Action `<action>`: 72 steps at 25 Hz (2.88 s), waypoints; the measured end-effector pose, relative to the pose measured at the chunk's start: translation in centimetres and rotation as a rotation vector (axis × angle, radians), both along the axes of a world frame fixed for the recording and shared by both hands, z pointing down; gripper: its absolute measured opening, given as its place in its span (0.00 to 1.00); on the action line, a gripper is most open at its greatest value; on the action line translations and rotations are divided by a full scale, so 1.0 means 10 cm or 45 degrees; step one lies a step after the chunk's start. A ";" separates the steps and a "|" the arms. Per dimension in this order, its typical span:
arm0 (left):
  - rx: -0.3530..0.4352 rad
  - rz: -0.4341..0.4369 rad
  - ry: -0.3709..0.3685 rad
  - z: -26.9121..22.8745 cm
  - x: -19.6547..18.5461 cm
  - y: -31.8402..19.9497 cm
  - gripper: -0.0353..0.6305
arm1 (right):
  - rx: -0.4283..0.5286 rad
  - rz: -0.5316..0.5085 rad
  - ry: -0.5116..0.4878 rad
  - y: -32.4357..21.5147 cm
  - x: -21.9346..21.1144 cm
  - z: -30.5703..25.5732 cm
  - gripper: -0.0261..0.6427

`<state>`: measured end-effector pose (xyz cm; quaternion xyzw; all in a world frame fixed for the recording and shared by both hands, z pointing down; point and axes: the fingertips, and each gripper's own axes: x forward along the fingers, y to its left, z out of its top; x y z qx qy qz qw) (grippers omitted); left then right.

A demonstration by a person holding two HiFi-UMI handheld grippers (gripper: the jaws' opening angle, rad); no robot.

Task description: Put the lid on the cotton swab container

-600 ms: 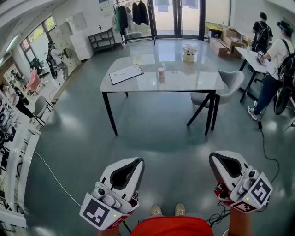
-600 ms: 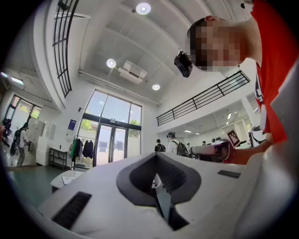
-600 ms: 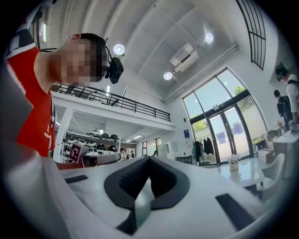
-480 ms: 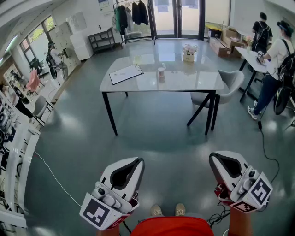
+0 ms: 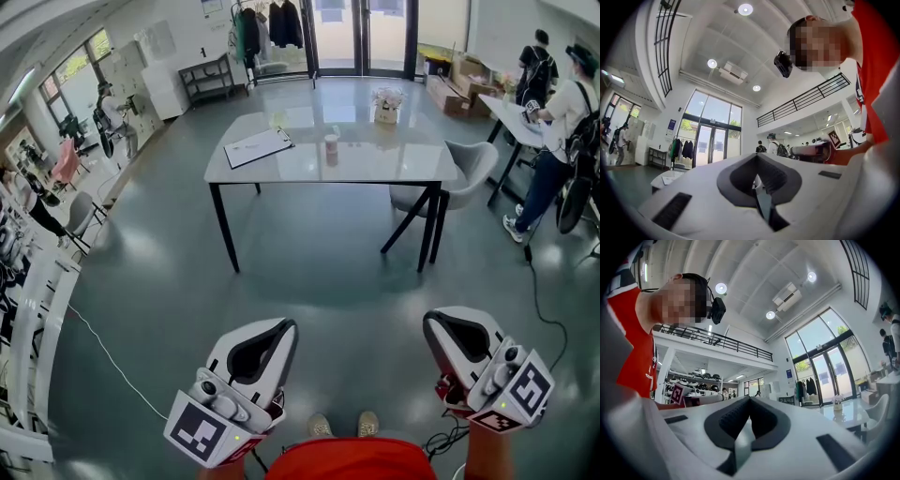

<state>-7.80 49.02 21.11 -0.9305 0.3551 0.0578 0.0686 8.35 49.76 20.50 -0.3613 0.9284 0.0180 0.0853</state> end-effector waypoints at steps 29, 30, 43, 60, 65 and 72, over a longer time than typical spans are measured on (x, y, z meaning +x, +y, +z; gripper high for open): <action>0.000 -0.072 -0.041 0.17 -0.79 -1.23 0.07 | -0.045 0.048 0.035 -1.23 -0.60 0.25 0.03; 0.011 -0.084 -0.041 0.17 -0.78 -1.37 0.07 | -0.041 0.046 0.036 -1.37 -0.57 0.26 0.03; 0.005 -0.175 -0.105 0.32 -0.11 -3.50 0.07 | -0.032 -0.009 0.065 -3.49 0.09 0.39 0.03; -0.123 -0.200 -0.233 0.93 0.23 -5.05 0.07 | -0.081 -0.020 0.004 -4.85 0.42 0.59 0.03; -0.198 -0.145 -0.306 1.28 0.33 -5.56 0.08 | -0.119 0.025 0.035 -5.29 0.45 0.73 0.03; -0.259 -0.006 -0.407 1.59 0.34 -6.32 0.11 | -0.202 0.079 0.047 -6.07 0.21 0.85 0.03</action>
